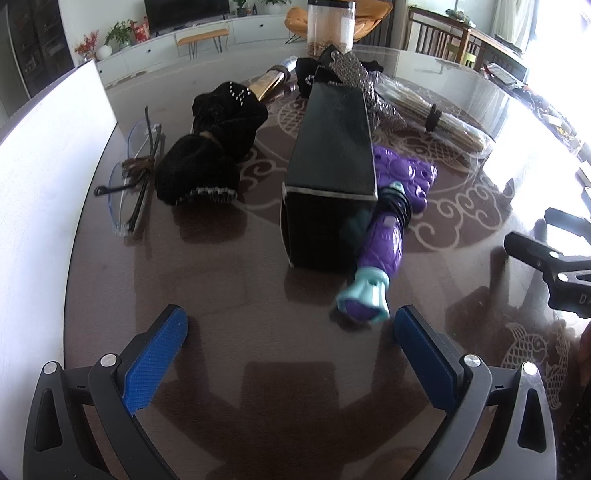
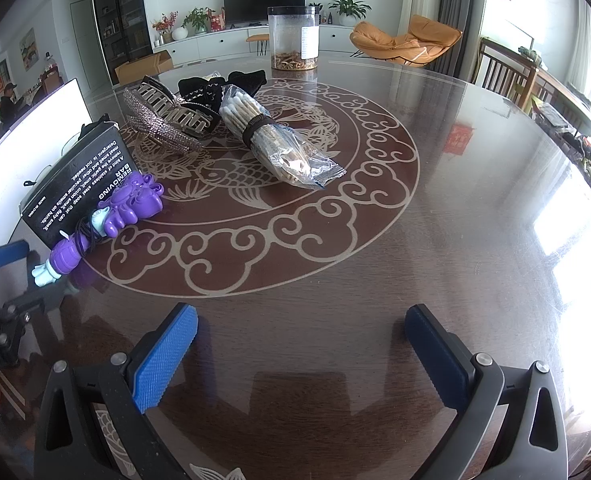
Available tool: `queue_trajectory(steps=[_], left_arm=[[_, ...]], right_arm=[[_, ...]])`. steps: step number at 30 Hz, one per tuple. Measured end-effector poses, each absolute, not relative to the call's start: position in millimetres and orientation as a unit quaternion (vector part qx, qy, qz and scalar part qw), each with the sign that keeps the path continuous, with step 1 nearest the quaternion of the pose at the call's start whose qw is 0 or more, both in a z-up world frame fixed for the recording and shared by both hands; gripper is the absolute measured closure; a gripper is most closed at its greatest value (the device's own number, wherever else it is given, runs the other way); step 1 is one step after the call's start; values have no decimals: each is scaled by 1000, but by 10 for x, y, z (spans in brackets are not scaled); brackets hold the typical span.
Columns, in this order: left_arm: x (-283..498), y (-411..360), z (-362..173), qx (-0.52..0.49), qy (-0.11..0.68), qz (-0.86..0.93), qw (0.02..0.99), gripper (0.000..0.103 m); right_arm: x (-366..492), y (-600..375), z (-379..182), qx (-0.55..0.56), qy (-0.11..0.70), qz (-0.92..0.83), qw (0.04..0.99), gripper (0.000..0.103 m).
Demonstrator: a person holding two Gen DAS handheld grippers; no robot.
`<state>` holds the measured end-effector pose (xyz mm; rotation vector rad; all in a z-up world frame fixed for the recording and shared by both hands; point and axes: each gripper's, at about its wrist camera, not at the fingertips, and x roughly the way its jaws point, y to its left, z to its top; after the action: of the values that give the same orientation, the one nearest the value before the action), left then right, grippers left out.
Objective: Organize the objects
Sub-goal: 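Close the left gripper on the black Odor Removing Bar box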
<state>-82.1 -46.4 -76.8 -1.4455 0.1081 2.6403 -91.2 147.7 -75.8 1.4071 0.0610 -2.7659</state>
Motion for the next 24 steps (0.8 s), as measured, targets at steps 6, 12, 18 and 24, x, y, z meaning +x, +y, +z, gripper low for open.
queue_trajectory(steps=[6,12,18,24], left_arm=[[-606,-479,-764,-508,40,858,68,0],[-542,-646,-567,-497,1,864,80,0],[-953,-429,-176,-455,11,884,108,0],[-1450,-42,-406,-463,117,873,102,30]], right_arm=[[-913,1477,-758,453,20,-891,19,0],[-913,1477,-759,453,20,-891,19,0],[-914,1477,-760,453,20,-891,19,0],[-914,1477,-760,453,20,-891,19,0]])
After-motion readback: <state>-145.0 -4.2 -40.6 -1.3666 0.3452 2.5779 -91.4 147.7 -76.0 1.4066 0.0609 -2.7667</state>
